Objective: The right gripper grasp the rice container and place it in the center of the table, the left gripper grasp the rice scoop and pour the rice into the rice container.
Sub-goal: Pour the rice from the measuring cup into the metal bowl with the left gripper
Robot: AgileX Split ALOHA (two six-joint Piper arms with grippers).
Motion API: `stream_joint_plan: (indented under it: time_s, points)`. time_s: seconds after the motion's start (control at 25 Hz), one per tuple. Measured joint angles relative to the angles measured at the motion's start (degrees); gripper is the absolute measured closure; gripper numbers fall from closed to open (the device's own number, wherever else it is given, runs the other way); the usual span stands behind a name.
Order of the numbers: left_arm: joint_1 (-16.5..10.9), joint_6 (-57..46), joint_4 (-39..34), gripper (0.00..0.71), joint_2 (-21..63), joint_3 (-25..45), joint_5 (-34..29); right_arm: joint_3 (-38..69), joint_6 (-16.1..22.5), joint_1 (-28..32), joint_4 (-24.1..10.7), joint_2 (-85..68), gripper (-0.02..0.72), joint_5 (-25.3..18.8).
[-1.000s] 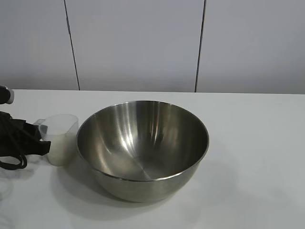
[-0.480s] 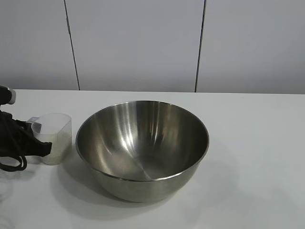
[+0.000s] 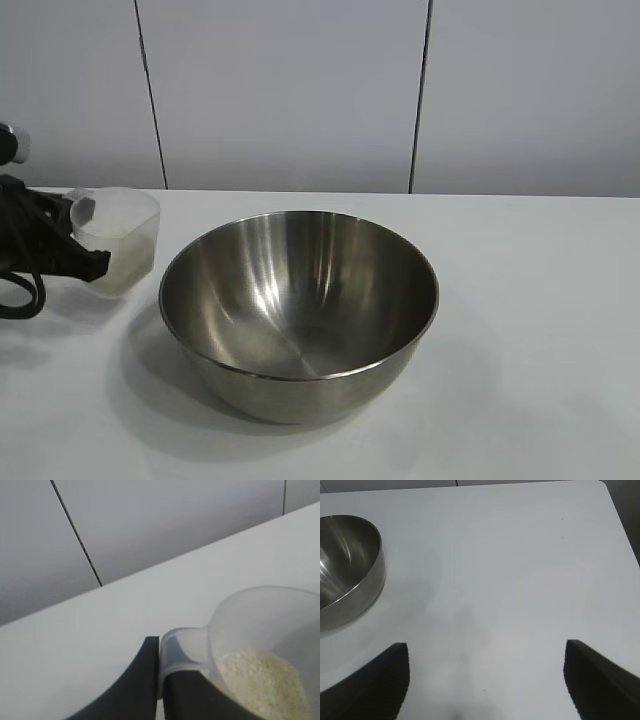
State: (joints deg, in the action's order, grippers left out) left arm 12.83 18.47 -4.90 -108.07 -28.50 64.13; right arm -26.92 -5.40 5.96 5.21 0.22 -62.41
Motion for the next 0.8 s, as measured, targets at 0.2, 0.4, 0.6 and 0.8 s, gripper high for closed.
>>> stream_joint_plan:
  time_s: [0.2, 0.4, 0.6, 0.8]
  points:
    - [1.02, 5.98, -0.35, 0.705, 8.27, -6.49, -12.44, 0.00, 0.00, 0.00, -0.04, 0.00, 0.126, 0.00]
    - [6.88, 17.56, -0.38, 0.705, 12.53, -14.91, -28.05, 0.00, 0.00, 0.00, -0.04, 0.00, 0.126, 0.00]
    - [14.51, 35.53, -0.64, 0.707, 12.78, -19.00, -37.98, 0.00, 0.00, 0.00, -0.04, 0.00, 0.126, 0.00]
    - [19.17, 51.39, -0.92, 0.707, 11.33, -19.12, -41.23, 0.00, 0.00, 0.00, -0.04, 0.00, 0.126, 0.00]
